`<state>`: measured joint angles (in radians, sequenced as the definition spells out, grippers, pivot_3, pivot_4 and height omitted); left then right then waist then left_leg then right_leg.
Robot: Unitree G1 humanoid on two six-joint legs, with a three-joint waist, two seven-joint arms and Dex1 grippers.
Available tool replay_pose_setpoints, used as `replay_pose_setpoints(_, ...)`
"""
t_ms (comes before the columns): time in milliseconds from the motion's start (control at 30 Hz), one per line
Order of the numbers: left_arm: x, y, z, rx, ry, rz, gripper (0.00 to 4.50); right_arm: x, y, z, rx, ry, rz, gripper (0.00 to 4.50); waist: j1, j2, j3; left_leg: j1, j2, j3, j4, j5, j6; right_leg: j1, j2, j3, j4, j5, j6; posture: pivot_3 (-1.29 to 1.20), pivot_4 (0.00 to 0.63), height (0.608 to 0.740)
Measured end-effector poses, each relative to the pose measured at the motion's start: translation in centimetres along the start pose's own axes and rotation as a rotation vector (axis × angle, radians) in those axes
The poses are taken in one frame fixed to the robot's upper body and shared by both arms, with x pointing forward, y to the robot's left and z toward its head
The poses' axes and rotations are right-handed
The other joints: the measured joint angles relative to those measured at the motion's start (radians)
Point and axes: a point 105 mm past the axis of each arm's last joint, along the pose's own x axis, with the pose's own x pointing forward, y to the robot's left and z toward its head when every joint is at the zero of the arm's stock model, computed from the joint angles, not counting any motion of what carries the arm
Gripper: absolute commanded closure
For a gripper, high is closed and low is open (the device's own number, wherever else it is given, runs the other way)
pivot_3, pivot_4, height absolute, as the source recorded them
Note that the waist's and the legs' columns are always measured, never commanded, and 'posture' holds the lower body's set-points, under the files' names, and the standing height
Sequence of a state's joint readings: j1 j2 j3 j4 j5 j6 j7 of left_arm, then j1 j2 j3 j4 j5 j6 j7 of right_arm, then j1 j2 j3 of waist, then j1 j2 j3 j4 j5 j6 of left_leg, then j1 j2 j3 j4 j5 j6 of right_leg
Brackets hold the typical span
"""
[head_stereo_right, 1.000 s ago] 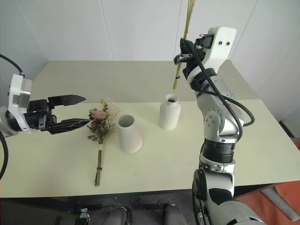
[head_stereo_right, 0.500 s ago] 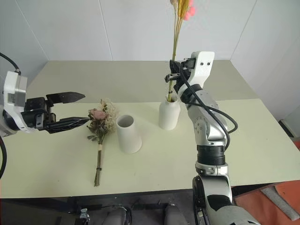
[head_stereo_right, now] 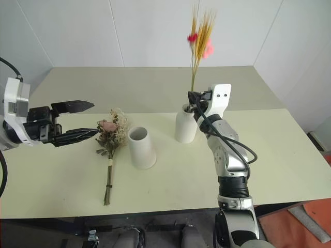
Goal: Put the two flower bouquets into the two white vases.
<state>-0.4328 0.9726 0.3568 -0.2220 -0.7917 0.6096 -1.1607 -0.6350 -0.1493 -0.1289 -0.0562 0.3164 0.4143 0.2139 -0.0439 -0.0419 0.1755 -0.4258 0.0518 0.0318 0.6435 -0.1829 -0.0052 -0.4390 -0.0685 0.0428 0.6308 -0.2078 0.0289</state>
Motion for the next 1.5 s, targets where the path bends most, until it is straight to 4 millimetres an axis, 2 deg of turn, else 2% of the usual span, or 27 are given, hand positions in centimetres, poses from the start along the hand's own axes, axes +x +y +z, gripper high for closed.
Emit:
replay_pose_setpoints(200,-0.2,0.1,-0.2,-0.007,0.023,0.014,0.00,-3.4,-0.5,0.8,-0.077,-0.005,0.008,0.28,0.002,0.000,0.000,0.000,0.000,0.000,0.000,0.000,0.000,0.000,0.000,0.000,0.000,0.000,0.000,0.00,0.150,0.740)
replay_pose_setpoints(233,-0.3,0.2,-0.5,-0.014,0.042,0.026,0.00,-3.9,-0.6,0.9,-0.092,0.005,0.018,0.05,0.002,0.000,0.000,0.001,0.000,0.000,0.000,0.000,0.000,0.000,0.000,0.000,0.000,-0.001,0.001,0.00,0.150,0.740)
replay_pose_setpoints(433,-1.5,0.4,-5.1,-0.117,0.408,0.171,0.00,-8.8,-0.7,2.9,-0.173,0.132,0.254,0.05,0.004,0.000,0.000,0.001,0.000,0.000,0.000,0.000,0.000,0.001,-0.001,0.000,-0.001,-0.004,0.006,0.00,0.150,0.740)
replay_pose_setpoints(567,-1.3,-1.2,-8.1,-0.168,0.630,0.197,0.00,-12.1,0.6,3.8,-0.187,0.254,0.499,0.05,0.008,0.000,0.000,0.003,0.000,0.000,0.000,0.000,0.000,0.003,-0.001,0.000,-0.001,-0.005,0.006,0.00,0.150,0.740)
replay_pose_setpoints(633,-1.0,-2.0,-9.5,-0.215,0.700,0.205,0.00,-13.1,0.9,4.3,-0.190,0.299,0.588,0.05,0.007,-0.001,0.000,0.004,0.000,0.000,0.000,0.000,0.000,0.003,-0.001,0.000,-0.001,-0.005,0.006,0.00,0.150,0.740)
replay_pose_setpoints(800,0.2,-3.3,-12.7,-0.273,0.861,0.220,0.00,-14.6,1.3,5.3,-0.177,0.377,0.783,0.05,0.012,-0.001,0.000,0.004,-0.001,0.000,0.000,0.000,0.000,0.004,0.000,0.001,-0.001,-0.005,0.006,0.00,0.150,0.740)
replay_pose_setpoints(1000,1.7,-3.4,-15.3,-0.254,0.961,0.290,0.00,-15.5,1.0,6.1,-0.167,0.415,0.897,0.05,0.027,-0.001,0.000,0.004,-0.001,0.000,0.000,0.000,0.000,0.004,0.000,0.001,-0.001,-0.005,0.006,0.00,0.150,0.740)
replay_pose_setpoints(1133,2.5,-3.0,-15.3,-0.241,0.944,0.313,0.87,-15.8,1.0,6.2,-0.170,0.428,0.927,0.00,0.032,-0.001,0.000,0.004,-0.001,0.000,0.001,0.000,0.000,0.004,0.000,0.001,-0.001,-0.005,0.006,0.00,0.150,0.740)
replay_pose_setpoints(1233,2.5,-2.7,-15.4,-0.234,0.942,0.326,1.88,-16.3,1.0,6.1,-0.169,0.453,0.946,0.00,0.033,-0.002,0.000,0.005,-0.001,-0.001,0.001,0.000,0.000,0.005,0.000,0.000,-0.001,-0.005,0.006,0.00,0.150,0.740)
replay_pose_setpoints(1400,0.8,-0.1,-15.7,-0.222,0.975,0.462,3.45,-16.7,0.5,5.8,-0.171,0.467,0.934,0.00,0.027,-0.002,0.000,0.006,-0.001,-0.001,0.001,0.000,0.000,0.006,0.000,0.001,-0.001,-0.005,0.006,0.00,0.150,0.740)
replay_pose_setpoints(1500,-0.4,1.6,-14.8,-0.207,0.971,0.545,4.37,-16.7,0.3,5.9,-0.185,0.468,0.922,0.00,0.030,-0.002,0.000,0.006,-0.001,-0.001,0.001,0.000,0.000,0.006,0.000,0.000,-0.001,-0.005,0.006,0.00,0.150,0.740)
